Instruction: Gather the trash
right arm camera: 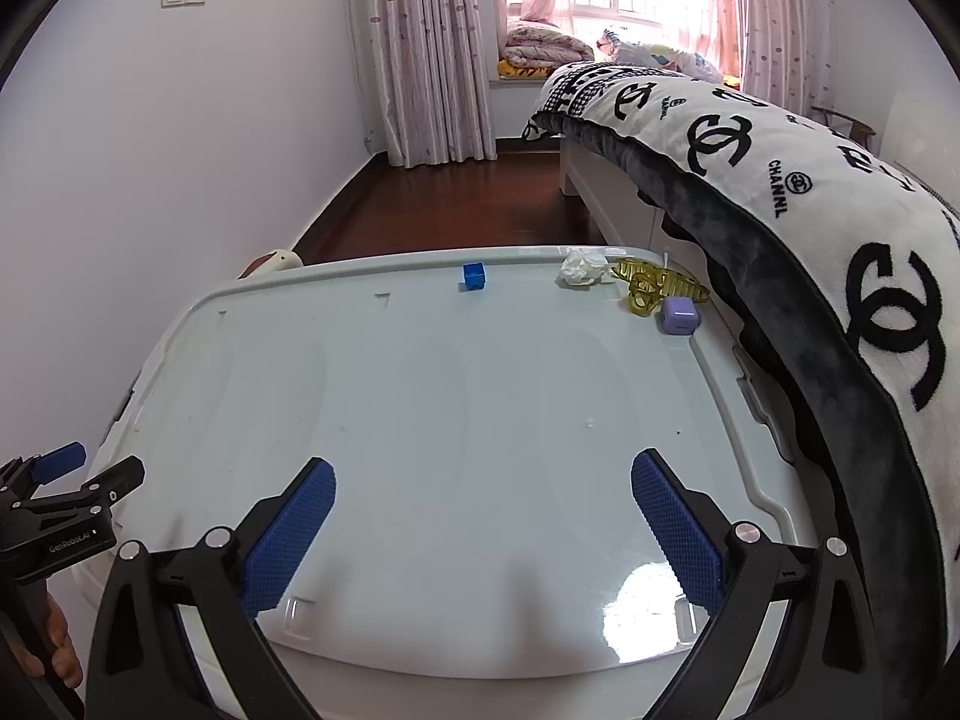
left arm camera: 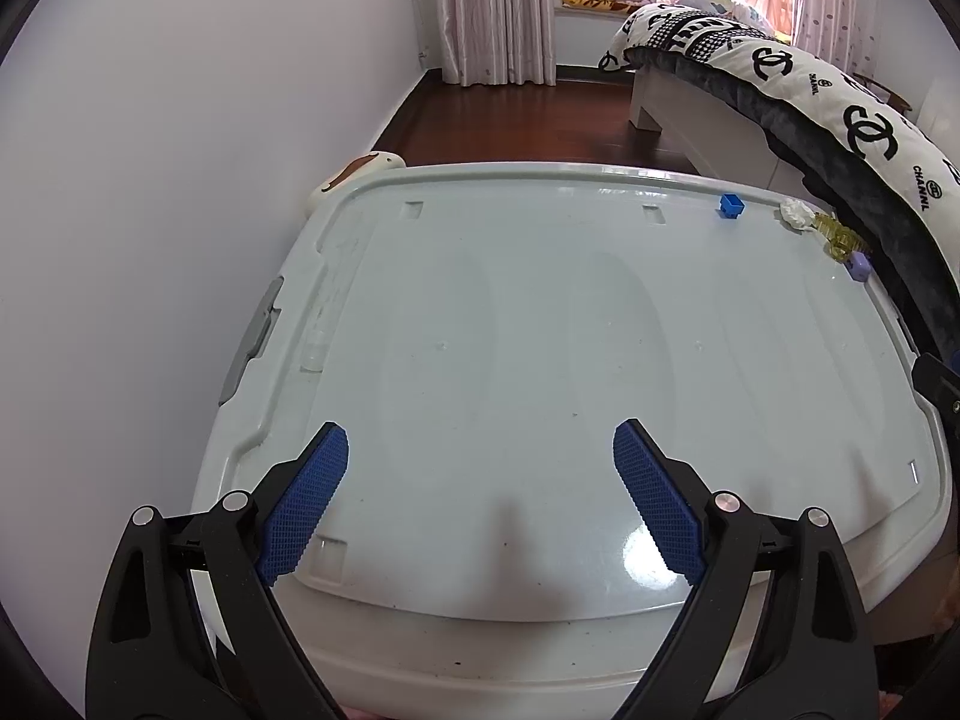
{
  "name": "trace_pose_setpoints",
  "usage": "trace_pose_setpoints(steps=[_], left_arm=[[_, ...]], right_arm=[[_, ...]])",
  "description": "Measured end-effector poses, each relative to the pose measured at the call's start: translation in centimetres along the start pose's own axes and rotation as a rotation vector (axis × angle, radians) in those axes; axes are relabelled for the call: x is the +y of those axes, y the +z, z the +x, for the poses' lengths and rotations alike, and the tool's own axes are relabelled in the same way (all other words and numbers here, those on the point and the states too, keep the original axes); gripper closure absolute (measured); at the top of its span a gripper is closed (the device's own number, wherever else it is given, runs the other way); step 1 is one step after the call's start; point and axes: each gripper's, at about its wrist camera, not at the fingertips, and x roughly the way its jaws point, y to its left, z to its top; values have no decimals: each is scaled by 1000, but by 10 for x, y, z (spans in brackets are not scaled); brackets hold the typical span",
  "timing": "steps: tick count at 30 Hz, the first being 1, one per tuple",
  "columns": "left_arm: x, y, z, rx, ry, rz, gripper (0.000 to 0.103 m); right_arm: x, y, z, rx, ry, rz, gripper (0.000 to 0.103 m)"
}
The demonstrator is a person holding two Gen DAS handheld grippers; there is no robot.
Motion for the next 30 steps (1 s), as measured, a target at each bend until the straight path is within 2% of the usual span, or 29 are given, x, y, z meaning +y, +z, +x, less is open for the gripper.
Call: trace_pose_setpoints(steps=[8, 20, 23, 30], left_arm=[[2, 0, 0, -7, 34, -9, 15], [1, 0, 1, 3, 30, -14, 15], [2, 1, 1, 1, 52, -18, 15], [5, 0, 5, 26, 33, -36, 15]], right_arm=[[1, -1, -1, 0, 1, -8, 5], [2, -1, -2, -5, -3, -9, 5], [2, 0, -3, -7, -3, -10, 5], [2, 0, -3, -6, -4, -10, 5]])
